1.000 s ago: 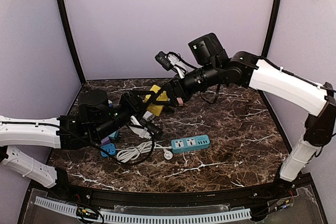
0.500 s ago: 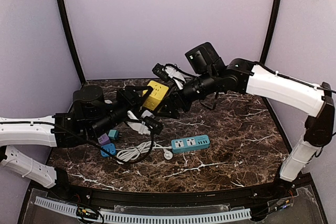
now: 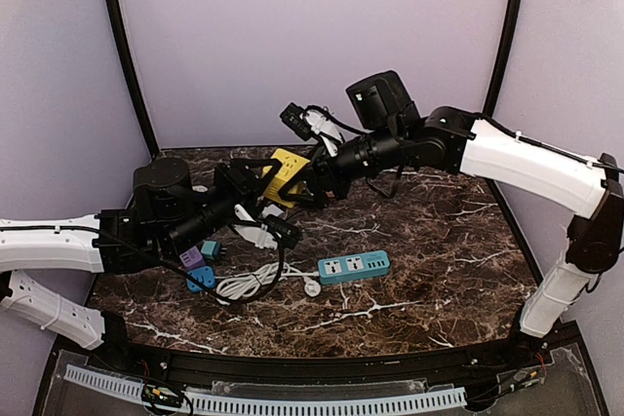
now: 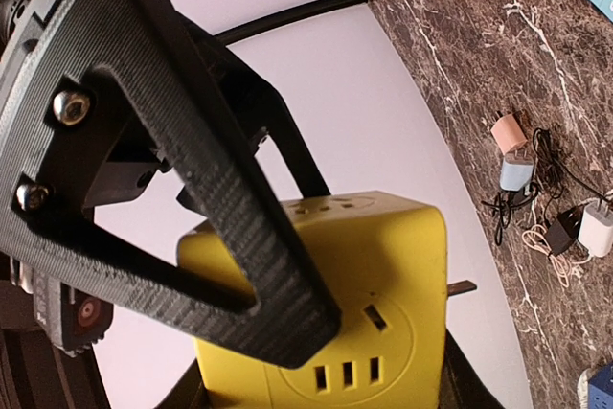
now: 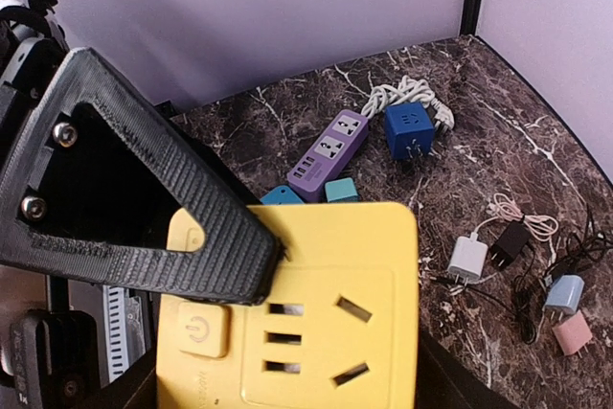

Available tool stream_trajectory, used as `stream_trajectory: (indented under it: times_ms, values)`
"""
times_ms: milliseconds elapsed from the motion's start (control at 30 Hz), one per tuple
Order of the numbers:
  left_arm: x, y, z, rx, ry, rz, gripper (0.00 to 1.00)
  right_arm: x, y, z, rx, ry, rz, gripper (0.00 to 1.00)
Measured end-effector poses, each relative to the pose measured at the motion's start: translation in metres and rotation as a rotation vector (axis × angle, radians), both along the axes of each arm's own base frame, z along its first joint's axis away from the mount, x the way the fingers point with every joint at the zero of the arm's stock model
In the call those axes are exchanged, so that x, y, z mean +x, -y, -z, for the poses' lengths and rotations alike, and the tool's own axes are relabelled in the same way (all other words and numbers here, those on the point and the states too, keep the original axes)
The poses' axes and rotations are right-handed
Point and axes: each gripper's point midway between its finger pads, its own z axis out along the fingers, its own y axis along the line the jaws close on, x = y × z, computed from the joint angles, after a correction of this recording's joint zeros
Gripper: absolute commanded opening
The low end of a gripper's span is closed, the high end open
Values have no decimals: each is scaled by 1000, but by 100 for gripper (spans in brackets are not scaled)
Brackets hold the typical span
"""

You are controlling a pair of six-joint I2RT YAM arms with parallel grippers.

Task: Insert the plug
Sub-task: Pick up the plug from the center of the board.

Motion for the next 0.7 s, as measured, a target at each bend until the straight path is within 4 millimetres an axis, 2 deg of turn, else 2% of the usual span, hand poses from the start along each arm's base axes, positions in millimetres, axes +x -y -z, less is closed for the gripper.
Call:
stream_trajectory:
  times_ms: [200, 333, 467, 533, 667, 700]
  values:
    - [2, -4, 1, -3, -4, -16, 1, 1, -6, -2, -1, 16, -14, 72]
    - [2, -6, 3, 1, -5, -20, 1, 3, -10, 1, -11, 10, -18, 82]
    - [-1, -4, 5, 5, -8, -1, 1, 5, -13, 2, -10, 11, -19, 83]
    - [-1, -3, 5, 6, -9, 1, 0, 5, -13, 2, -11, 11, -19, 72]
    - [-1, -4, 7, 1, -21, -6, 1, 2, -15, 1, -11, 39, -38, 35]
    - [0, -5, 9, 3, -25, -9, 1, 1, -15, 2, -17, 55, -42, 22]
